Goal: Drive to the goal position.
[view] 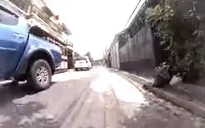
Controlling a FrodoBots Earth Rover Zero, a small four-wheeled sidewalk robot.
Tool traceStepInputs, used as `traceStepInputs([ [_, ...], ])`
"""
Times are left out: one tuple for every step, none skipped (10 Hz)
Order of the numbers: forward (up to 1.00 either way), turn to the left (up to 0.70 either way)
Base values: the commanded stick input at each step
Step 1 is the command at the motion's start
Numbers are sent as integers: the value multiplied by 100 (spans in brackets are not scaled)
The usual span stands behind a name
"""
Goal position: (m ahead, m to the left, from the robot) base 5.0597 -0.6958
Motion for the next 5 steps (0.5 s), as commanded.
traceStepInputs([
  [70, 1],
  [70, 0],
  [70, 0],
  [70, 0],
  [70, 0],
])
